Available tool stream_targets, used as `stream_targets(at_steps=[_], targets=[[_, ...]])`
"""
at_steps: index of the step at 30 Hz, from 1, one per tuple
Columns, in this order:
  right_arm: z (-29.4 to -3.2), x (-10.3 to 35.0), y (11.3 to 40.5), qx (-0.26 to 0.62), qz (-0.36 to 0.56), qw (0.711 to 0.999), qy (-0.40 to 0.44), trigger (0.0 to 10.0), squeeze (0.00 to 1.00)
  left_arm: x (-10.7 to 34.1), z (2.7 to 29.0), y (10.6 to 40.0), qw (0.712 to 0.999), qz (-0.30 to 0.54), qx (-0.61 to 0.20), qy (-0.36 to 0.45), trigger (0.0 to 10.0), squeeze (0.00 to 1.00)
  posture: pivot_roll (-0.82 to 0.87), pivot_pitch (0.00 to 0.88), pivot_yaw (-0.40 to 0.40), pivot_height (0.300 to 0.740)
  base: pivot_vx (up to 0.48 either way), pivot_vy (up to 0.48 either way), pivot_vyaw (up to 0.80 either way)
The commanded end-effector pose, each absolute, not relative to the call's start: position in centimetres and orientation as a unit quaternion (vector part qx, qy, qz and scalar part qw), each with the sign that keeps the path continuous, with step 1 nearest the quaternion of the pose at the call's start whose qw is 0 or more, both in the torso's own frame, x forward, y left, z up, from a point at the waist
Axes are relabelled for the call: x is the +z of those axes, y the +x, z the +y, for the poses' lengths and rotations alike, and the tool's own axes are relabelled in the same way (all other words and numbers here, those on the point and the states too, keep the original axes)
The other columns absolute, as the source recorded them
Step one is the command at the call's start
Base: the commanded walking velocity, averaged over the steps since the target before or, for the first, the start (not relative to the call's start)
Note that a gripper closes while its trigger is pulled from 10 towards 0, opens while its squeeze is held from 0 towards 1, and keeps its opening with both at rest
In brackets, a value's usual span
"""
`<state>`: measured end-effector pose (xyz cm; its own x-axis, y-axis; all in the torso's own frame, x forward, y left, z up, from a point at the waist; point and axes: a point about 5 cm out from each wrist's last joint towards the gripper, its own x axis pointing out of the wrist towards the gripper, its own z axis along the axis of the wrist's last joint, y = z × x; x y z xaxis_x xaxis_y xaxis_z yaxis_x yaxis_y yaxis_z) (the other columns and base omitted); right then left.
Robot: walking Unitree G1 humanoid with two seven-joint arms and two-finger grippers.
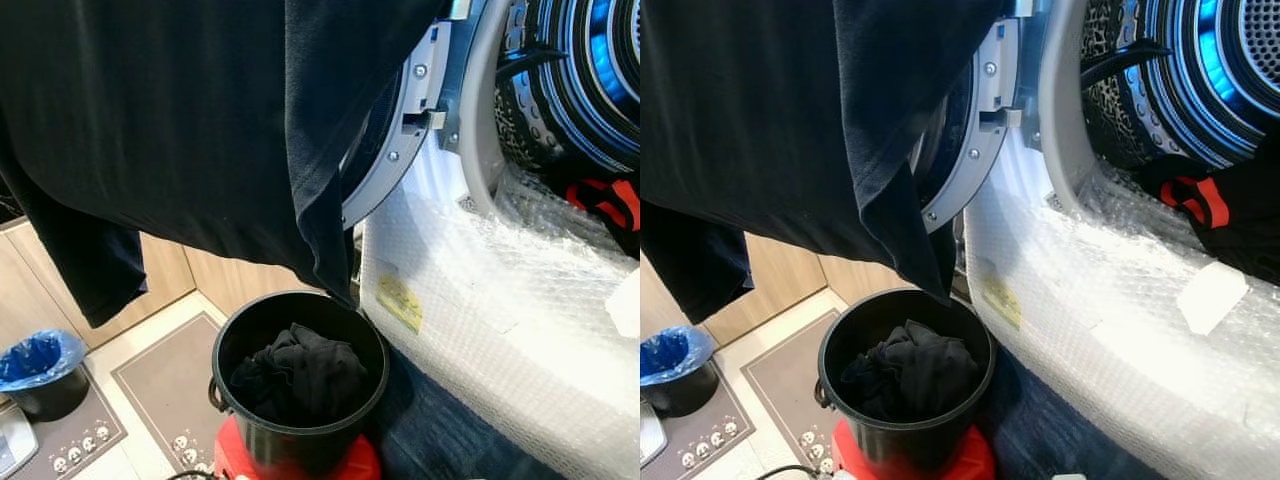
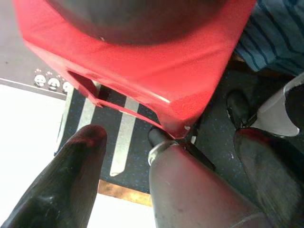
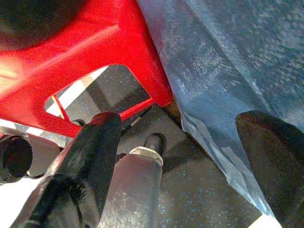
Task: Clothes washing
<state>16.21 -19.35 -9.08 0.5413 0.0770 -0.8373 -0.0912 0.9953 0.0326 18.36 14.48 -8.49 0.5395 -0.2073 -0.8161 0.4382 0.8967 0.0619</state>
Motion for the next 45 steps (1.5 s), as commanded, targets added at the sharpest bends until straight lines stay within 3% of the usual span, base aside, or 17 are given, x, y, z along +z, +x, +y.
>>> stream_targets(at_steps=[1, 18, 23, 40, 45], targets=[[-19.0, -9.0, 16.4, 0.049, 0.472, 0.880, -0.015, 10.0, 0.00, -8.3, 14.6, 18.8, 0.874, 0.434, -0.178, 0.129, 10.0, 0.00, -0.07, 0.000, 0.040, 0.740, 0.000, 0.000, 0.00], [-17.5, -9.2, 16.4, 0.076, 0.473, 0.877, -0.040, 10.0, 0.00, -7.2, 14.3, 20.6, 0.884, 0.365, -0.166, 0.239, 10.0, 0.00, -0.09, 0.000, 0.045, 0.740, 0.000, 0.000, 0.00], [-17.4, -9.3, 16.2, 0.074, 0.476, 0.876, -0.027, 10.0, 0.00, -7.5, 13.9, 20.1, 0.886, 0.393, -0.182, 0.168, 10.0, 0.00, -0.10, 0.000, 0.048, 0.740, 0.000, 0.000, 0.00], [-17.4, -9.3, 16.2, 0.076, 0.475, 0.876, -0.029, 10.0, 0.00, -7.9, 13.1, 19.4, 0.886, 0.416, -0.184, 0.091, 10.0, 0.00, -0.10, 0.000, 0.040, 0.740, 0.000, 0.000, 0.00], [-16.7, -9.1, 16.6, 0.092, 0.457, 0.885, 0.015, 10.0, 0.00, -7.9, 12.4, 19.2, 0.882, 0.417, -0.208, 0.067, 10.0, 0.00, -0.09, 0.000, 0.036, 0.740, 0.000, 0.000, 0.00]])
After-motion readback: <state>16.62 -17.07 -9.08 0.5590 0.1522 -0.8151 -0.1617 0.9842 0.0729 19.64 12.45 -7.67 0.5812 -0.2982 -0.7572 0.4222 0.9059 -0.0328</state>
